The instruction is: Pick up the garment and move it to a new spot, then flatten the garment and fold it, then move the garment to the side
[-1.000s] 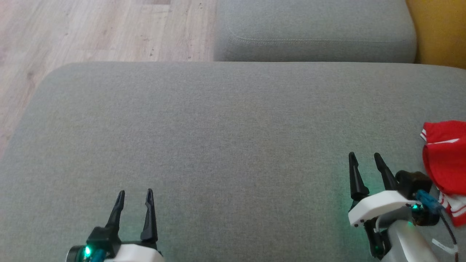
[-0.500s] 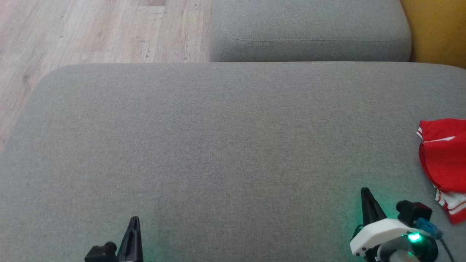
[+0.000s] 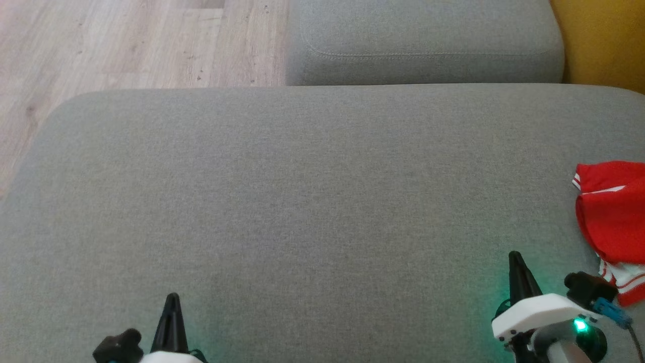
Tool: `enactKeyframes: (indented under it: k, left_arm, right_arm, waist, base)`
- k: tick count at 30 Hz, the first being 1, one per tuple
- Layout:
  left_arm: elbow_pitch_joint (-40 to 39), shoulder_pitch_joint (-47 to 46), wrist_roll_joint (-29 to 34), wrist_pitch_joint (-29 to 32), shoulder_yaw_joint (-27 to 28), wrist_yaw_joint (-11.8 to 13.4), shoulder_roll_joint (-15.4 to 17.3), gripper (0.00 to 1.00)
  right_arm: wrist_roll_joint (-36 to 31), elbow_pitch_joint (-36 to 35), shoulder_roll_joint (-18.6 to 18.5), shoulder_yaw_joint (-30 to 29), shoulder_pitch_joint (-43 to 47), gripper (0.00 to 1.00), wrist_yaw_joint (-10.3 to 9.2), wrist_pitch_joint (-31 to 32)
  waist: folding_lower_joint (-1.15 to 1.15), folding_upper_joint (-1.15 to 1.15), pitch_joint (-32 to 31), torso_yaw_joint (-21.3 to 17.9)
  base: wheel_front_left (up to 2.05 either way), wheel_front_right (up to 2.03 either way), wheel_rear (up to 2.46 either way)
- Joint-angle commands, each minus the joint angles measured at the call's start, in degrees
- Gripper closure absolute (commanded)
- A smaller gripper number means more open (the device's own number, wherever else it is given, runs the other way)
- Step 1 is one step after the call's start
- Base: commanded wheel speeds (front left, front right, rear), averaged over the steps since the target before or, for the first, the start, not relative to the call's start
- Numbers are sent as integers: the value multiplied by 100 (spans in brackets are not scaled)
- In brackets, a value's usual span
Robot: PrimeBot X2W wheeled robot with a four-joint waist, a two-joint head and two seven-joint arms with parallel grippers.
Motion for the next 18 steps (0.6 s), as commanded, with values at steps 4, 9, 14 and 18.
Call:
enactKeyframes:
  k: [4, 9, 14, 18]
  left_arm:
    - [-233, -274, -351, 72, 128, -41, 2, 100]
    - [-281, -305, -677, 156, 184, -66, 2, 100]
    - [-328, -337, -1001, 240, 239, -92, 2, 100]
    - [-357, -355, -1197, 291, 272, -108, 2, 100]
  right_arm:
    - [369, -295, -15, -37, -220, 100, -1, 81]
    - [693, -401, -16, -64, -207, 100, -1, 164]
    - [1016, -507, -17, -92, -194, 100, -1, 246]
    - [1210, -570, -18, -109, -186, 100, -1, 296]
  waist:
    - [0, 0, 3, -18]
    - [0, 0, 6, -39]
    - [0, 0, 9, -60]
    - [0, 0, 11, -73]
  base:
    - [0, 0, 0]
    - [0, 0, 0]
    - [0, 0, 0]
    - [0, 0, 0]
